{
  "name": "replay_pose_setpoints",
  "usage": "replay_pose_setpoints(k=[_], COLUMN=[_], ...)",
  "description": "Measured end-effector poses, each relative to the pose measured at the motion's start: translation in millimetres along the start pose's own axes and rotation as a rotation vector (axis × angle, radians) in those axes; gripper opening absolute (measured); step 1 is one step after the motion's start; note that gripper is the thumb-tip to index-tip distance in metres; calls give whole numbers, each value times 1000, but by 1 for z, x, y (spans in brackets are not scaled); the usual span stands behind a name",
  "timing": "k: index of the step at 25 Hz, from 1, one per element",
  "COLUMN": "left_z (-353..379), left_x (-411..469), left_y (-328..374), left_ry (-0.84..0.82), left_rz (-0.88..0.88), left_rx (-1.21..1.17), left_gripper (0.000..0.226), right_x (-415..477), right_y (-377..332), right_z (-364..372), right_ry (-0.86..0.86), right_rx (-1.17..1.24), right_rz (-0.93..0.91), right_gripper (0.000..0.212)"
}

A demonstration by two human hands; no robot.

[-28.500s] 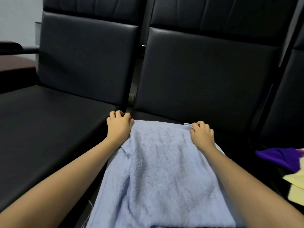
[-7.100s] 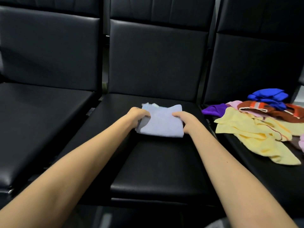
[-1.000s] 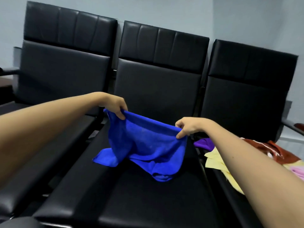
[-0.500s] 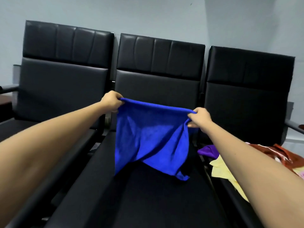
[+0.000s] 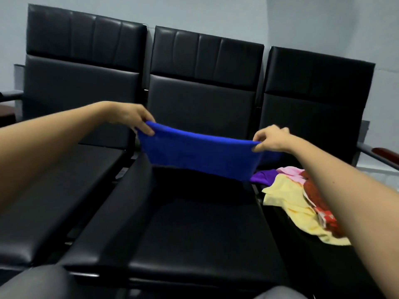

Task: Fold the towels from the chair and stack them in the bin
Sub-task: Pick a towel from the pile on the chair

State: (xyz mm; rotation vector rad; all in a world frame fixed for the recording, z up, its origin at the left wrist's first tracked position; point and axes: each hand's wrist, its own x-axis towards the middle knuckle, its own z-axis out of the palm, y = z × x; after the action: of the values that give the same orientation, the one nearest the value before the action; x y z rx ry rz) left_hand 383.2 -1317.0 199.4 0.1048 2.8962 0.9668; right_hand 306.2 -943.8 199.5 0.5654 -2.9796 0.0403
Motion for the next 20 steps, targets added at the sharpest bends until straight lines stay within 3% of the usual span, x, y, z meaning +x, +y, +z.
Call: replay_pose_setpoints(k=[4, 6, 8, 11, 15, 17, 19, 20], left_z=[34, 48, 56, 61, 72, 85, 104, 116], left_x=[-10, -9, -6, 1, 20, 31, 41, 44], left_y=[-20, -28, -37, -51, -73, -81, -77, -71], left_ry=[-552, -688, -738, -677, -506, -440, -279, -162], left_rz=[-267, -334, -375, -413, -495, -496, -360, -258], left_rx=[65, 153, 202, 182, 214, 468, 629, 569], left_gripper=[21, 26, 28, 29, 23, 34, 45, 46], right_x=[-19, -17, -9, 2, 20, 29, 32, 32], right_y=[-11, -17, -20, -21, -26, -29, -37, -42], right_z=[29, 50, 70, 82, 102, 121, 137, 144], right_ry=[-621, -857, -979, -903, -459, -350, -263, -217], right_rx=[165, 173, 169, 152, 185, 99, 75, 112], right_rz=[-94, -72, -50, -24, -43, -5, 23, 28], right_gripper=[15, 17, 22, 25, 21, 44, 54, 53])
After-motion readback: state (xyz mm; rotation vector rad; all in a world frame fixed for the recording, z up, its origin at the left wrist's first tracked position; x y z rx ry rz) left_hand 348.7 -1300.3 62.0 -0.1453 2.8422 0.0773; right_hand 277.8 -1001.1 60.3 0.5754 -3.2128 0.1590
